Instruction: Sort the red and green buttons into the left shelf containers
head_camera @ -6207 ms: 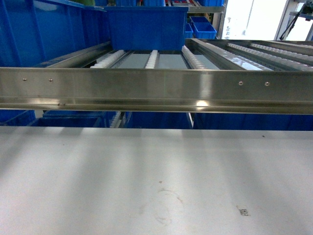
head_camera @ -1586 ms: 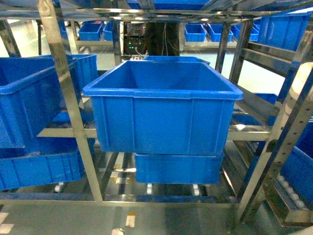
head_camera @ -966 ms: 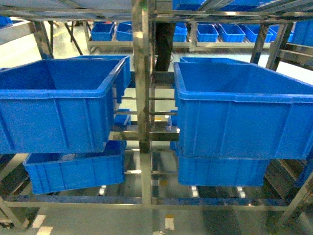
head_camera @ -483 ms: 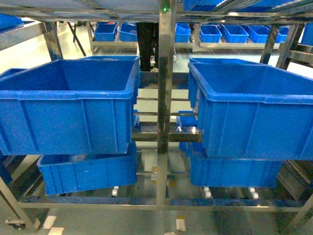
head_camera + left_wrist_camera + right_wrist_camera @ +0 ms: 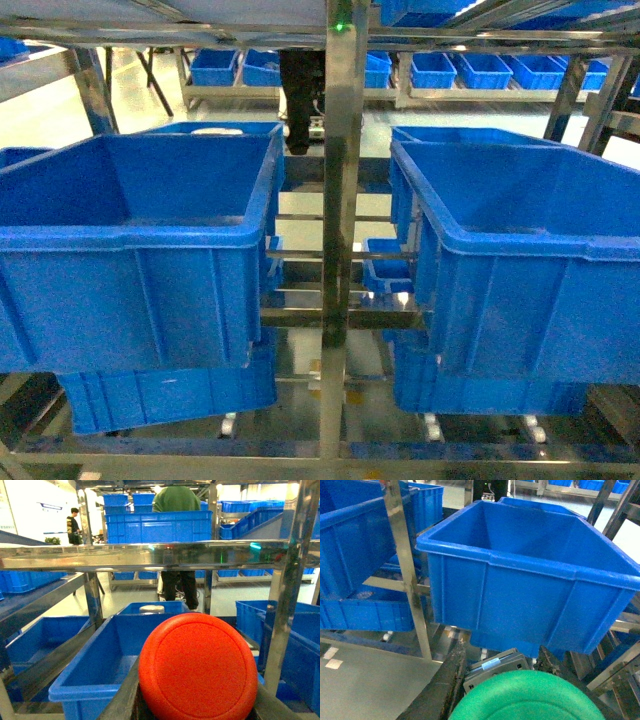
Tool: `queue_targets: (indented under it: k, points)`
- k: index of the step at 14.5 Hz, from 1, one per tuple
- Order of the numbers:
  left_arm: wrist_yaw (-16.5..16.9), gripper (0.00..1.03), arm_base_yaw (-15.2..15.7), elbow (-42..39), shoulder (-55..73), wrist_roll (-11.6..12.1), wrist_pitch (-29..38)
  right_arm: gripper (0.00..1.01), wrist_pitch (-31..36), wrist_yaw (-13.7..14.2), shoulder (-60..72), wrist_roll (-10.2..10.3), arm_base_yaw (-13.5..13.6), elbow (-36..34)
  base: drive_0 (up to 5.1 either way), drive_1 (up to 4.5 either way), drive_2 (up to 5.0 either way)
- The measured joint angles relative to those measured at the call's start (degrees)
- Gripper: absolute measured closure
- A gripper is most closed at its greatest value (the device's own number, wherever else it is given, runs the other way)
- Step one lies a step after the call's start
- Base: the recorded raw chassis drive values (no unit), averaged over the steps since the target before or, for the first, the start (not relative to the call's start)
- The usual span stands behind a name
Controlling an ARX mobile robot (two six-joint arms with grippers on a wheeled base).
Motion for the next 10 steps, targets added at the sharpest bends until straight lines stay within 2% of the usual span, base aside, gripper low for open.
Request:
queue_targets:
  k: [8,10]
  points:
    - [-0.02,0.78,0.00,0.00,0.22,0.00,0.17,0.67,-0.09,0.02,0.07,0.00,0.00,0.00,-0.1,4.19,-4.3]
    - [-0.02,0.78,0.00,-0.02,0.46,0.00,-0.11,0.67,-0.11,0.02,0.09,0.00,0.00,0.00,0.0,0.00,0.0]
